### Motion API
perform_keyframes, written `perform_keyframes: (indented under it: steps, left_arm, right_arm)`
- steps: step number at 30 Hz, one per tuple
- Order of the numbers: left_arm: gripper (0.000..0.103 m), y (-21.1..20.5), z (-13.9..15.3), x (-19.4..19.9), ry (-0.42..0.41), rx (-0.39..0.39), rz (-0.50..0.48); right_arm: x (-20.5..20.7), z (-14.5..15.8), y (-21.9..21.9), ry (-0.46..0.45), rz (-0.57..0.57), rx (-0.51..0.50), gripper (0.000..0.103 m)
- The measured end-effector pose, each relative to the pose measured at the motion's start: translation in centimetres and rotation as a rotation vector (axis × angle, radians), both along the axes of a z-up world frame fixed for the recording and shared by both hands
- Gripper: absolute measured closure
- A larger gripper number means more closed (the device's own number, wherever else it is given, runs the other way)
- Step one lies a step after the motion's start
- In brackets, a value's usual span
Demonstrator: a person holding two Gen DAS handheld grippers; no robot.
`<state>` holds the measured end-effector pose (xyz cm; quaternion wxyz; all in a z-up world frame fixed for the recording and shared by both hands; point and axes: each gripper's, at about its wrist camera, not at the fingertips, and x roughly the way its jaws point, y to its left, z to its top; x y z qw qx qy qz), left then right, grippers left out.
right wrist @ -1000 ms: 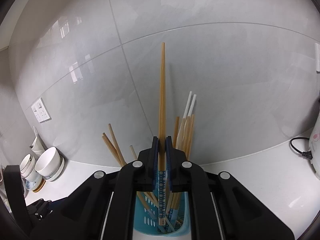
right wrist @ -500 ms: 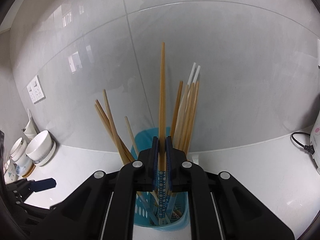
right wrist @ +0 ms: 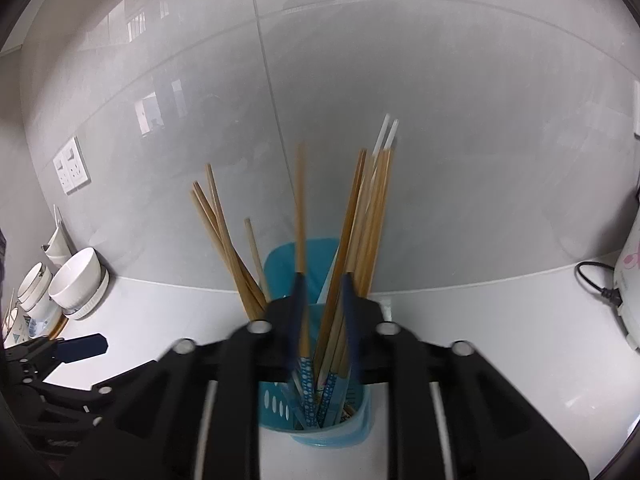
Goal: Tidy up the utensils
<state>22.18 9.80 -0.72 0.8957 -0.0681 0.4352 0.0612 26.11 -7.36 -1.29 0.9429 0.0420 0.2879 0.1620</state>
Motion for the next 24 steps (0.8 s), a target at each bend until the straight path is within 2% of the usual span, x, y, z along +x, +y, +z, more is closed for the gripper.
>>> perform_keyframes:
  steps: [6, 12, 14, 17, 20, 24]
  left_arm:
    - [0.006, -1.0, 1.1, -0.4, -0.029, 0.002, -0.020]
    - [0.006, -2.1, 2.4, -1.2, -0.065, 0.007, -0.045]
    - [0.006, -2.4, 2.7, -1.4, -0.072, 0.008, -0.049]
    - [0.006, -3.1, 3.2, -2.3, -0.088, 0.013, -0.059]
    - [0.006, -3.8, 3.6, -3.3, -0.103, 0.018, -0.070]
    - [0.006, -4.7, 3.9, -4.7, -0.107, 0.029, -0.079]
  right_arm:
    - [-0.9, 2.1, -1.5, -0.007, 0.010, 0.016, 0.060]
    - [-2.6, 4.3, -4.1, -0.009, 0.022, 0.011, 0.038]
    - [-3.3, 4.6, -4.7, -0.009, 0.021, 0.009, 0.025]
    - [-4.4, 4.9, -5.7, -0.003, 0.020, -0.004, 0.014]
    - [-5.6, 5.0, -6.3, 0.004, 0.030, -0.038, 0.008]
    - [-7.1, 4.8, -6.9, 0.030, 0.046, -0.076, 0.008]
